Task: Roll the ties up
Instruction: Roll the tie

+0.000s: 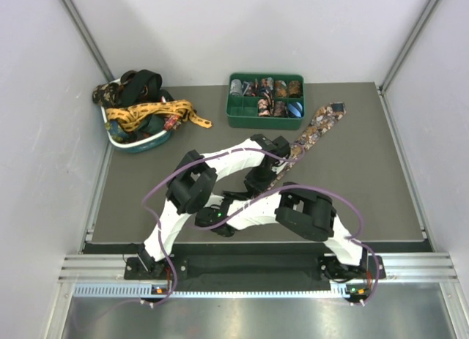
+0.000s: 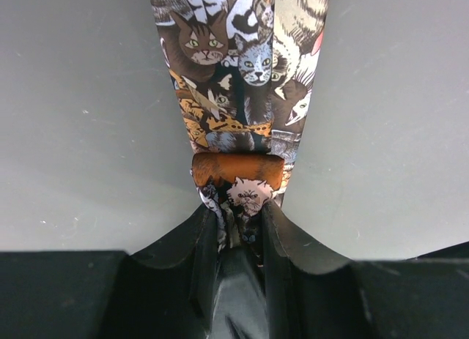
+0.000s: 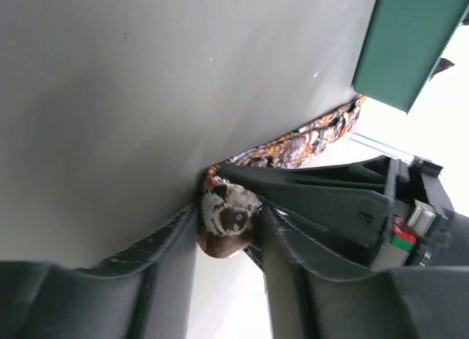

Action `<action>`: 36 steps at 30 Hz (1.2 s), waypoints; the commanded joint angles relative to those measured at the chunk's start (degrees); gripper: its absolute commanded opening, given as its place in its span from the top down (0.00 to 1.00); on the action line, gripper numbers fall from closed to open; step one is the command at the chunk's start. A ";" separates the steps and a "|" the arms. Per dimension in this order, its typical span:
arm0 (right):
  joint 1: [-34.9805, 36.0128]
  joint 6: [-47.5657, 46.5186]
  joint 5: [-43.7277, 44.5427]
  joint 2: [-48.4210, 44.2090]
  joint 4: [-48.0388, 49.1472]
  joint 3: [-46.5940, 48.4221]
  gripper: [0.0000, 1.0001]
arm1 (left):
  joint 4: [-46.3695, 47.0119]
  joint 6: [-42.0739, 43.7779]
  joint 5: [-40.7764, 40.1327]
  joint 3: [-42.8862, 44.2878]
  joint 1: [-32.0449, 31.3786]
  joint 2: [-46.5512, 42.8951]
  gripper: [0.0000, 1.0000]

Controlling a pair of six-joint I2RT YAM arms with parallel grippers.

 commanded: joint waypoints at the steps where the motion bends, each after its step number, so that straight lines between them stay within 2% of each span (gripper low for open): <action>1: -3.06 1.92 -5.47 4.40 -0.70 0.67 0.64 | -9.90 0.02 1.55 1.51 -0.65 0.39 0.69; 3: -3.50 2.71 -5.55 4.75 -1.31 1.11 0.73 | -9.99 0.19 1.73 1.69 -0.65 0.39 0.69; 4: -3.59 2.98 -5.47 4.93 -1.49 1.20 0.81 | -9.99 0.19 1.73 1.77 -0.65 0.39 0.69; 5: -3.50 3.24 -5.29 4.93 -1.67 1.29 0.84 | -9.99 0.19 1.73 1.95 -0.65 0.39 0.68; 8: -3.15 3.42 -5.03 4.49 -2.46 1.81 0.90 | -9.64 0.28 1.91 2.21 -0.65 0.47 0.67; 11: -2.80 5.61 -4.59 4.14 -2.90 2.43 0.93 | -8.33 0.28 1.99 3.09 -0.65 0.12 0.61; 12: -2.80 5.96 -4.41 4.05 -2.90 2.78 0.93 | -7.97 0.28 2.17 3.53 -0.65 -0.05 0.53; 14: -2.54 6.49 -4.32 3.88 -2.90 2.96 0.94 | -6.83 0.28 2.26 5.10 -0.65 -0.67 0.47; 15: -2.45 6.67 -3.97 3.88 -2.90 3.05 0.95 | -6.57 0.11 2.35 5.81 -0.65 -0.93 0.37; 17: -2.01 6.93 -3.62 3.53 -2.03 2.70 0.96 | -5.87 -1.21 1.73 8.35 -0.39 -1.37 0.29; 18: -1.92 6.85 -3.62 3.18 -1.59 2.43 0.96 | -5.34 -1.74 1.73 9.06 -0.22 -2.07 0.12; 19: -1.92 6.85 -4.23 2.39 -1.15 2.08 0.96 | -4.90 -2.09 1.21 9.59 0.48 -2.86 0.07; 21: -1.92 6.50 -5.02 0.29 0.96 0.50 0.96 | -1.13 -3.58 0.68 8.20 1.63 -7.14 0.05; 24: -1.83 5.71 -6.52 -2.70 5.16 -2.57 0.96 | 7.91 -6.21 0.15 1.36 4.70 -15.74 0.03; 28: -2.71 4.65 -10.37 -9.47 9.84 -6.09 0.96 | 20.39 -9.56 1.02 -13.47 10.40 -27.10 0.02; 30: -3.24 4.47 -11.52 -12.63 12.11 -7.93 0.96 | 26.01 -11.58 1.73 -18.15 12.34 -32.89 0.02; 31: -4.02 4.13 -13.62 -13.60 13.00 -8.46 0.97 | 27.87 -12.11 1.82 -22.70 14.09 -34.58 0.02; 36: -7.36 2.10 -23.29 -21.59 18.36 -13.21 0.96 | 36.66 -16.41 1.38 -34.59 19.29 -45.02 0.01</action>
